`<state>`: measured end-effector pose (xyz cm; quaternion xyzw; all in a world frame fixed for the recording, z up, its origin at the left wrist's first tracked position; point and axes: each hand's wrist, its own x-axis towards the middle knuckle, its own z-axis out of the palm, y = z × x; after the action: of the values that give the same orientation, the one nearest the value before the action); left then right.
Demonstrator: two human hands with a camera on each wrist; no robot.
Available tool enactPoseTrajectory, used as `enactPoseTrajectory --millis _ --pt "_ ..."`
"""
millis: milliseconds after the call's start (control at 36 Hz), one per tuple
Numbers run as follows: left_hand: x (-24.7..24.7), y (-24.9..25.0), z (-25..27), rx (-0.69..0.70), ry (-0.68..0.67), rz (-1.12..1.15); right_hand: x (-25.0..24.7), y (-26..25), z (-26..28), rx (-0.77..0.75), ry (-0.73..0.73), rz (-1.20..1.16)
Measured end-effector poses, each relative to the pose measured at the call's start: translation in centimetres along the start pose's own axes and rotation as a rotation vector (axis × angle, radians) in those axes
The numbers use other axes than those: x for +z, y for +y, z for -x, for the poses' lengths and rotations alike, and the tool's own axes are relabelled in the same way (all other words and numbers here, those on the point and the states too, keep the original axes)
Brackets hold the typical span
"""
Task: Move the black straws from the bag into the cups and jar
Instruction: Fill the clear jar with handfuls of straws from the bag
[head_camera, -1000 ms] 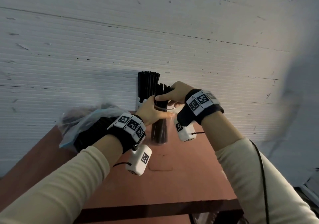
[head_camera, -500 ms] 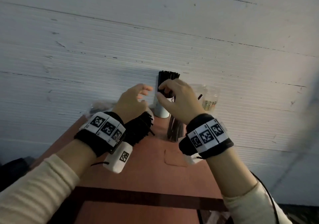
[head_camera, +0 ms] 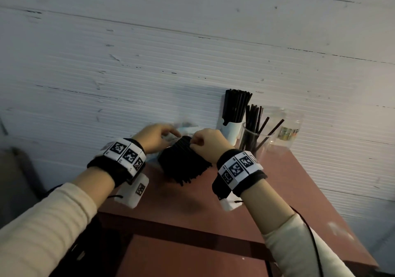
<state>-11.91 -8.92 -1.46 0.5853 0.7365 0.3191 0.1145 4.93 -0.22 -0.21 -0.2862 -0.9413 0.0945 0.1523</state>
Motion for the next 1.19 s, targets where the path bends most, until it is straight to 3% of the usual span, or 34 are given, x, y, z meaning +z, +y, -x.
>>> enactPoseTrajectory --millis 194,500,639,944,1194 --pt "-0.7 0.5 -0.9 -0.006 0.139 -0.003 1.7 -0.9 -2.5 0.045 -0.096 0.171" --pt "-0.3 0.6 -1.7 0.020 0.179 0.024 1.8 -1.4 -2.9 0.022 -0.171 0.120" --pt "-0.5 0.3 -1.6 0.017 0.163 0.043 0.7 -1.7 -3.0 -0.078 -0.133 0.192" --pt "-0.6 -0.8 -1.8 0.006 0.160 0.046 0.9 -0.5 -2.6 -0.049 -0.086 0.041" --pt "-0.6 -0.9 -1.8 0.026 0.121 -0.007 0.1 0.5 -2.0 0.029 -0.009 -0.218"
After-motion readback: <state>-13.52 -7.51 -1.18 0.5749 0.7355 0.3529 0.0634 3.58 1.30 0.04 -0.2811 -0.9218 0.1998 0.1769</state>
